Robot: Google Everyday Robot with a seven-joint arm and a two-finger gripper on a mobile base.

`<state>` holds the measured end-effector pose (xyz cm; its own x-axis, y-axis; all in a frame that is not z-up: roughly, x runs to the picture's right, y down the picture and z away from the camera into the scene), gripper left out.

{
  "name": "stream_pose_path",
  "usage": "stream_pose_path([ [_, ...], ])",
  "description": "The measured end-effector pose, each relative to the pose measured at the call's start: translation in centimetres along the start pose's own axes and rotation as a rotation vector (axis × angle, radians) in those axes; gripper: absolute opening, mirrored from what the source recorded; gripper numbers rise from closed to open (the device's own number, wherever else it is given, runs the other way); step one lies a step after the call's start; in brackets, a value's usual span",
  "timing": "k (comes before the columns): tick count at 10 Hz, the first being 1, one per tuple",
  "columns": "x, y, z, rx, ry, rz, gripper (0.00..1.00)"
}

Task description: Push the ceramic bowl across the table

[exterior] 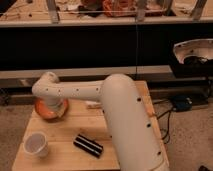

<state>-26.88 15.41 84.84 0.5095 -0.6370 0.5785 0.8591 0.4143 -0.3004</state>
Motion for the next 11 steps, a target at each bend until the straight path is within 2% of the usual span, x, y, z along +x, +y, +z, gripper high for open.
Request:
stream_pose_path([
  [2, 0.4, 1.4, 0.4, -0.003, 0.003, -0.011, 0.04],
  [4, -0.2, 2.3, 0.7, -0.008, 0.001, -0.032, 0.04],
  [7, -1.5, 0.4, 1.0, -0.004, -0.011, -0.048, 0.04],
  [9, -1.4, 0.6, 1.1, -0.006, -0.015, -0.046, 0.04],
  [11, -0.2, 3.0, 1.0, -0.012, -0.022, -0.044, 0.04],
])
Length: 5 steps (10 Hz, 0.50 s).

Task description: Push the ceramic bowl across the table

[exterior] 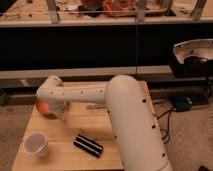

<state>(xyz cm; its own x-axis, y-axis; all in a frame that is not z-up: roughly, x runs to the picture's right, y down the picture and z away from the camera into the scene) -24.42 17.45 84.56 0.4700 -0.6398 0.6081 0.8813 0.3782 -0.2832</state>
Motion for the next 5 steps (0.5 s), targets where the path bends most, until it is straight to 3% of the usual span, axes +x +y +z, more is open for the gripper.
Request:
stream_pose_path([
  [5, 0.29, 0.41, 0.15, 0.001, -0.021, -0.001, 0.04],
])
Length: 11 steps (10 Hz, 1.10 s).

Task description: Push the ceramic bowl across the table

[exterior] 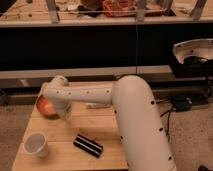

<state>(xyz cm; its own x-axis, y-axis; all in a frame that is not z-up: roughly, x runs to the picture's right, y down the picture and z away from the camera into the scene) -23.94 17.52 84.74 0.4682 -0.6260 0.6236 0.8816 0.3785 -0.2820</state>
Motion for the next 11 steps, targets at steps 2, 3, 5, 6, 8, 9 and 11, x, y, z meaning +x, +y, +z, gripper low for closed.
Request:
stream_pose_path([
  [2, -1.0, -1.7, 0.1, 0.004, -0.005, -0.018, 0.04],
  [3, -1.0, -1.8, 0.1, 0.001, -0.007, -0.02, 0.04],
  [5, -1.0, -2.0, 0.1, -0.008, -0.013, -0.036, 0.04],
  [6, -1.2, -2.4, 0.2, -0.007, -0.016, -0.039, 0.04],
  [8, -1.2, -1.9, 0.3, -0.011, -0.022, -0.043, 0.04],
  [9, -1.1, -1.2, 0.3, -0.013, -0.026, -0.048, 0.04],
  [11, -1.2, -0.5, 0.4, -0.011, -0.034, -0.06, 0.04],
])
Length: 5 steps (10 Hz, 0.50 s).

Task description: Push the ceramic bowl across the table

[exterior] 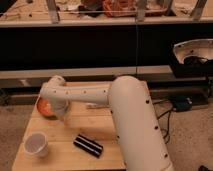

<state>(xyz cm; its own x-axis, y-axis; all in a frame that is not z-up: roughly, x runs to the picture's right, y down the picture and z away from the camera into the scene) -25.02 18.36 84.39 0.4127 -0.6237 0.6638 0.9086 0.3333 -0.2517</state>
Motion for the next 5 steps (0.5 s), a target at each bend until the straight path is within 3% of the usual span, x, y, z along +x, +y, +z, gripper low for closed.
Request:
stream_pose_path([
  [5, -1.2, -1.9, 0.2, -0.017, -0.016, -0.056, 0.04],
])
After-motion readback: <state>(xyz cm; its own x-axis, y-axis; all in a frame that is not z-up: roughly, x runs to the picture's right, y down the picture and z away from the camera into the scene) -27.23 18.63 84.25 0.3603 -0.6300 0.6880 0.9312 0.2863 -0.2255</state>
